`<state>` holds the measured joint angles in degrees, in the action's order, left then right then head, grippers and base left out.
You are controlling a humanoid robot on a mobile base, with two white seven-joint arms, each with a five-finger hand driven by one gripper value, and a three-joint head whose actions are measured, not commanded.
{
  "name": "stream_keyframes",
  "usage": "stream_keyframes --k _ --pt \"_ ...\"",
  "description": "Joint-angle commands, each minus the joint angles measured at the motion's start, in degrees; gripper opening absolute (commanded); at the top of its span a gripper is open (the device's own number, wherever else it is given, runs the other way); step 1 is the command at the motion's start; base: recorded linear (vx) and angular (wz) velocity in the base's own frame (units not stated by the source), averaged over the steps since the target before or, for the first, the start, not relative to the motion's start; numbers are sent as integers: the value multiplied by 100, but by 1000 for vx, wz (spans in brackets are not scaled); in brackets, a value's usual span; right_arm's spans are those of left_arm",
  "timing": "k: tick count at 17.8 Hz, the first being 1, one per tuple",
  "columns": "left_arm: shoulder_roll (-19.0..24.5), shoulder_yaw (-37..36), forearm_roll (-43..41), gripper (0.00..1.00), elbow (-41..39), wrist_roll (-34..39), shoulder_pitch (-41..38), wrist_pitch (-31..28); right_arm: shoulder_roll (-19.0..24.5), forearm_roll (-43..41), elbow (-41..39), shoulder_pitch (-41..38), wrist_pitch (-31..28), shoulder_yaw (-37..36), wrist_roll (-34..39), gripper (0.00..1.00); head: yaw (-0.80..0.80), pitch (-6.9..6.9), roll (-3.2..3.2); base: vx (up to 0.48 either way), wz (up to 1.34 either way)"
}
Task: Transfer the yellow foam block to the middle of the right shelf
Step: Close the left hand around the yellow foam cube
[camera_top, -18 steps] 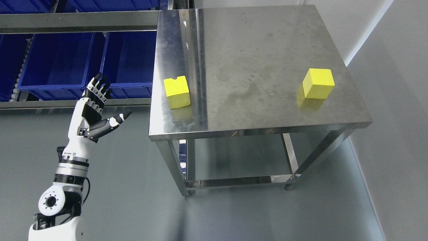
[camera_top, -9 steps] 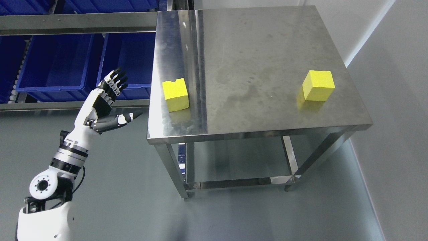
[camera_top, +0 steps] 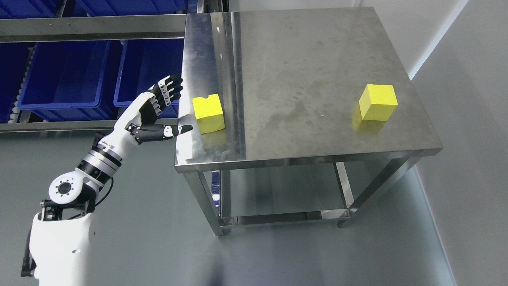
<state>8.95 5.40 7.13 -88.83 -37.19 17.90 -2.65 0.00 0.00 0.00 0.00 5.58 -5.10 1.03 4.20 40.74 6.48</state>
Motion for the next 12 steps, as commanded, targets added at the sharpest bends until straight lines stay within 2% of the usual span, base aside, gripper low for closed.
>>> stream_keyframes --k 1,8,10,12 --pt "160 -855 -308 100 787 -25 354 -17 -100 0 -100 9 -4 0 2 100 0 0 0 0 0" --pt "116 -1129 -871 98 1376 -209 777 -34 -100 0 -100 9 -4 0 2 100 0 0 0 0 0" --pt "98 -1129 -985 93 1412 -218 751 -34 -100 0 -100 9 -4 0 2 100 0 0 0 0 0" --pt "90 -1103 -977 84 1508 -218 742 -25 -100 0 -100 9 -4 0 2 100 0 0 0 0 0"
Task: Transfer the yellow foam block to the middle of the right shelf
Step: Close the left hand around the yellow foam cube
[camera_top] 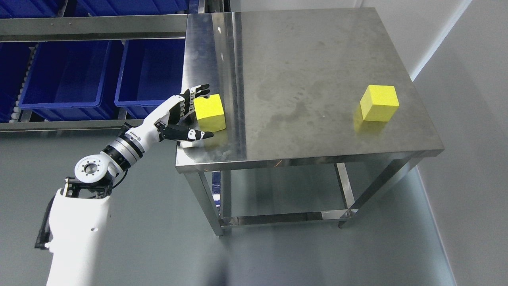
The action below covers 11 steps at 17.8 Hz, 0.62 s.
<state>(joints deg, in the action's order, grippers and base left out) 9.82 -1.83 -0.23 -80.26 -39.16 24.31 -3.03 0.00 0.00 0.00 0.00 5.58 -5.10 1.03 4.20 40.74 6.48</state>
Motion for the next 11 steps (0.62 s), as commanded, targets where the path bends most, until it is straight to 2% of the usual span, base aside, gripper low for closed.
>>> stream_keyframes --k 1,3,6,11 --pt "-6 -353 -241 81 686 -5 100 56 -100 0 -100 9 -5 1 2 100 0 0 0 0 0" --pt "-120 -265 -241 77 713 -4 109 66 -100 0 -100 9 -5 1 2 100 0 0 0 0 0" --pt "-295 -46 -232 65 713 -13 109 74 -100 0 -100 9 -5 1 2 100 0 0 0 3 38" --pt "-882 875 -101 37 582 -40 117 372 -100 0 -100 9 -5 1 2 100 0 0 0 0 5"
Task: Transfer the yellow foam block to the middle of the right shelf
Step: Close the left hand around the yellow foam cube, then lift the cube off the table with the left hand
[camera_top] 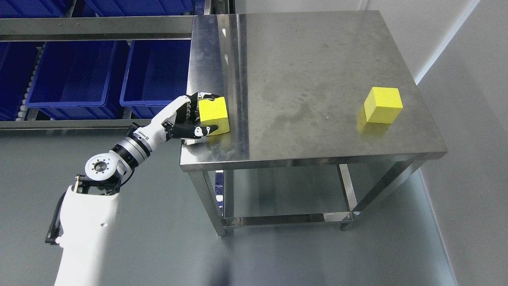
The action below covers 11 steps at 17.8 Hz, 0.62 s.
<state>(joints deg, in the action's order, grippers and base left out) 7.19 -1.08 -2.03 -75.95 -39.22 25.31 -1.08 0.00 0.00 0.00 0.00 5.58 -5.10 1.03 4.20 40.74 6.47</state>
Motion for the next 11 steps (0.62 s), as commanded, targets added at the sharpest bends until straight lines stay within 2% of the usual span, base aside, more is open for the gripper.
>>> stream_keyframes --k 1,4,7,10,11 --pt "-619 1115 245 31 55 -33 18 283 -100 0 -100 9 -5 0 2 100 0 0 0 0 0" --pt "-619 1450 1219 31 -523 133 9 433 -100 0 -100 9 -5 0 2 100 0 0 0 -6 11" --pt "-619 1864 1801 31 -1026 782 -26 590 -100 0 -100 9 -5 0 2 100 0 0 0 -2 -43" --pt "-619 1813 1943 31 -1062 1836 -69 1731 -100 0 -100 9 -5 0 2 100 0 0 0 -5 -36" --pt "-619 1769 1935 31 -1079 2213 -131 1891 -100 0 -100 18 -5 0 2 100 0 0 0 -18 0"
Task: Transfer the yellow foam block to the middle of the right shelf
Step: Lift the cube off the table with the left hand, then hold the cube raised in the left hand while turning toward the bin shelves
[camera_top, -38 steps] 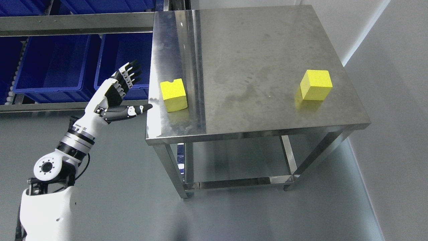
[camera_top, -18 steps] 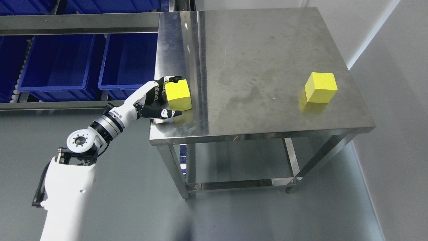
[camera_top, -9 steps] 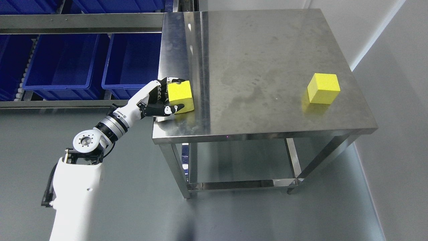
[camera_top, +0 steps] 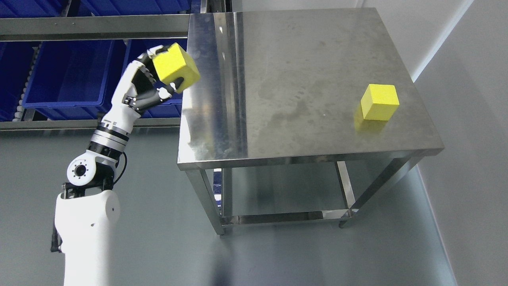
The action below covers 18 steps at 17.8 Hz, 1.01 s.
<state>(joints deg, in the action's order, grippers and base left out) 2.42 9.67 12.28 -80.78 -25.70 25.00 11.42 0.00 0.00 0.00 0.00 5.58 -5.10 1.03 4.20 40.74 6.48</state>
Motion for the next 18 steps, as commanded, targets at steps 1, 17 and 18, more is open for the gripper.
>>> stream_keyframes --k 1,17,18 --pt "-142 685 503 33 -623 1204 -214 660 -100 0 -100 9 -5 0 2 100 0 0 0 -18 0" --pt "-142 527 503 33 -1203 2140 -1507 528 -100 0 -100 9 -5 0 2 100 0 0 0 21 364" --pt "-142 527 503 33 -1194 2140 -1550 502 -100 0 -100 17 -5 0 2 100 0 0 0 105 946"
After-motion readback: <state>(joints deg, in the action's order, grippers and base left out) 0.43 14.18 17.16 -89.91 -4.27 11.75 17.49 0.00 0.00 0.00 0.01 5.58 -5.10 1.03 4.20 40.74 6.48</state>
